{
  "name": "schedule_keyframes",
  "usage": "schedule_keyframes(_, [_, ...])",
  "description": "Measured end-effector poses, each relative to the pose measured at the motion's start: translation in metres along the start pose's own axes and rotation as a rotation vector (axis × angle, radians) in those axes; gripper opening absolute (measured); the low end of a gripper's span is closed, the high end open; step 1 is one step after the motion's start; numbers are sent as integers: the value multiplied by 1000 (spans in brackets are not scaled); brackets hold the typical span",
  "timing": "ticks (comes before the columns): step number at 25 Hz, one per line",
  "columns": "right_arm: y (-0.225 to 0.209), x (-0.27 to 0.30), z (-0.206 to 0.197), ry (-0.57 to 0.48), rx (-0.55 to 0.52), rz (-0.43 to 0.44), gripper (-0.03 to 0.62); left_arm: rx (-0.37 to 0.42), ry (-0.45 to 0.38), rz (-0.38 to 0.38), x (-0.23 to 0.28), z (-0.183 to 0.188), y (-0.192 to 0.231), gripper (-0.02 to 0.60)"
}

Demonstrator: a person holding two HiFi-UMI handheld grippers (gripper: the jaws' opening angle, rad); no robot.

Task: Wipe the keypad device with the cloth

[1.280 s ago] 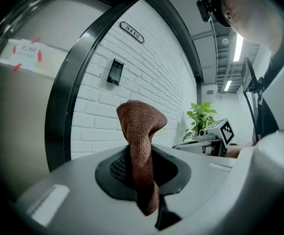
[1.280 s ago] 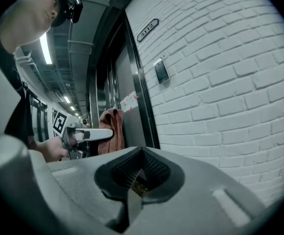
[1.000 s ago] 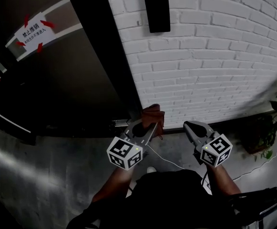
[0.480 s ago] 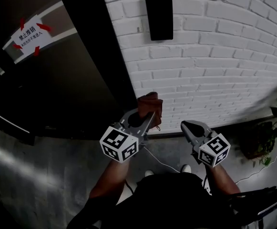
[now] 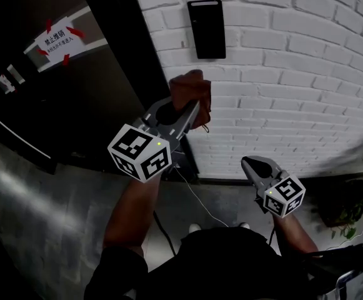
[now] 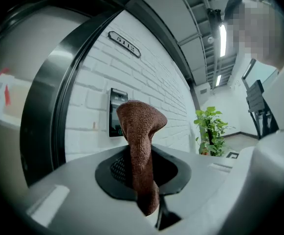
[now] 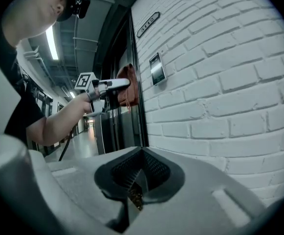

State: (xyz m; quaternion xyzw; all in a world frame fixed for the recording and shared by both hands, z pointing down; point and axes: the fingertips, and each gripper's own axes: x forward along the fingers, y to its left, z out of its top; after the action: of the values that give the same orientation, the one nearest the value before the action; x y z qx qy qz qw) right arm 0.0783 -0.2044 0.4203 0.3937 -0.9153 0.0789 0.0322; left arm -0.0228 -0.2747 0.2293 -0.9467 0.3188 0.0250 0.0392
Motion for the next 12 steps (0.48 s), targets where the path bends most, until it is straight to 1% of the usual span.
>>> schedule_keyframes(2, [-2,-1,-3,3,12,13,-9,32,-32,13,6,28,6,63])
schedule_keyframes(4, [-3,-4,-5,8,14,24,-9,49,-50,16,13,50,12,63])
schedule_keyframes(9, [-7,-7,-2,12,11,28,-9,-4,-112,9,23,95,27,63])
schedule_keyframes(12, [-7,-5,2,1,1,31,-9,-25,-134,-6,37,116,35,63])
